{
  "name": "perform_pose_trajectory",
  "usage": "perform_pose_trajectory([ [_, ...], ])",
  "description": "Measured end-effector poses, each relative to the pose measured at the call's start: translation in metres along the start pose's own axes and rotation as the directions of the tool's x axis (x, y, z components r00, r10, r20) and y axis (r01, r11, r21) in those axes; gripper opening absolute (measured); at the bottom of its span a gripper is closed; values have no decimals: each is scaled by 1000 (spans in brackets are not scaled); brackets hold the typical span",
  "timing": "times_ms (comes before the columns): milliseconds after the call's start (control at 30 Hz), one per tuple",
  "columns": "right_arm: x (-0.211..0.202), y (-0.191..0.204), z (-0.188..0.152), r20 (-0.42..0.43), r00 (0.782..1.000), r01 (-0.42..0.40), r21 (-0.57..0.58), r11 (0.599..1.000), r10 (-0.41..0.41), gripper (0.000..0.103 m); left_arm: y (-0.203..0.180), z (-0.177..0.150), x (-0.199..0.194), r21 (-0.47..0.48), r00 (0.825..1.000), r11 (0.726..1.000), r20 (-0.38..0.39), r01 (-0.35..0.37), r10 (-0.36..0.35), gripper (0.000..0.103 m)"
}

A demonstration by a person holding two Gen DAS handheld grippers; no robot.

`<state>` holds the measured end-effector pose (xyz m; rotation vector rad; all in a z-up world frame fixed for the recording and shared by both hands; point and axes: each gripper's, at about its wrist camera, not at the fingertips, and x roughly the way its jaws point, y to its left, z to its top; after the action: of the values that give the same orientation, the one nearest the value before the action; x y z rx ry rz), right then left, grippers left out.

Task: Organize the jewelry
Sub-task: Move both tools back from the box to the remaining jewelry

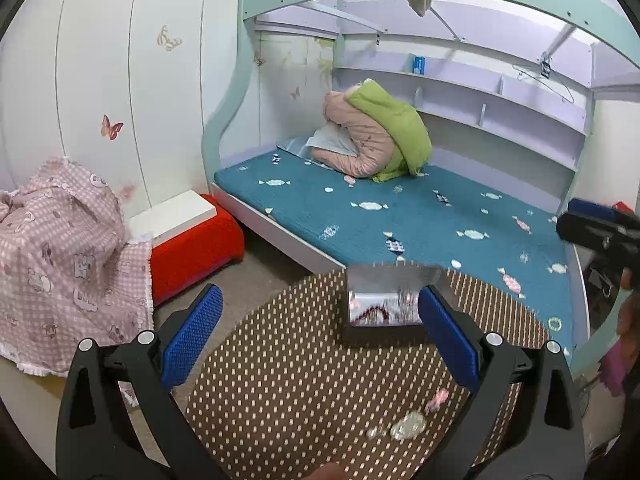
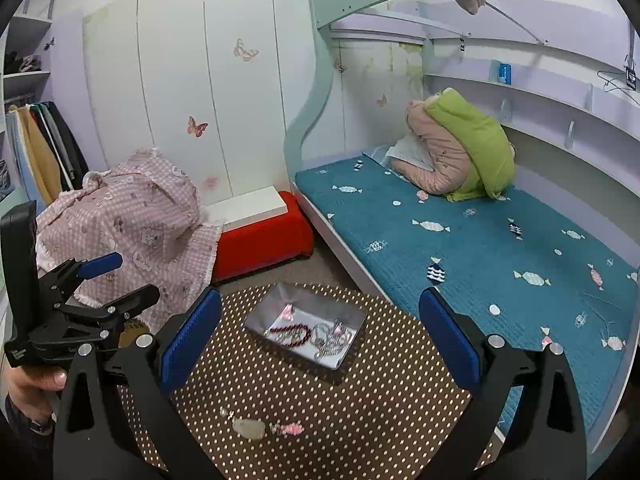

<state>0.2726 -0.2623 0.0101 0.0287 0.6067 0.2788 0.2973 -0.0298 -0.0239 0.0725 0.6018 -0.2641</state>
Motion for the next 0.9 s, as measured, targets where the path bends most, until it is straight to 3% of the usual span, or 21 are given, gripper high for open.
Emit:
perform_pose_trajectory([
  [333,18,1,-70,-79,997,-1,20,1000,2,95,4,-89,23,17,996,1000,-83,-11,12,98],
  [600,32,0,-112,-157,988,-9,7,1000,10,95,-2,-129,29,73,994,997,-113,10,-1,98],
  [900,48,-4,-141,-217,976,-21,19,1000,24,95,-15,-152,46,117,985,992,-170,48,-27,98],
])
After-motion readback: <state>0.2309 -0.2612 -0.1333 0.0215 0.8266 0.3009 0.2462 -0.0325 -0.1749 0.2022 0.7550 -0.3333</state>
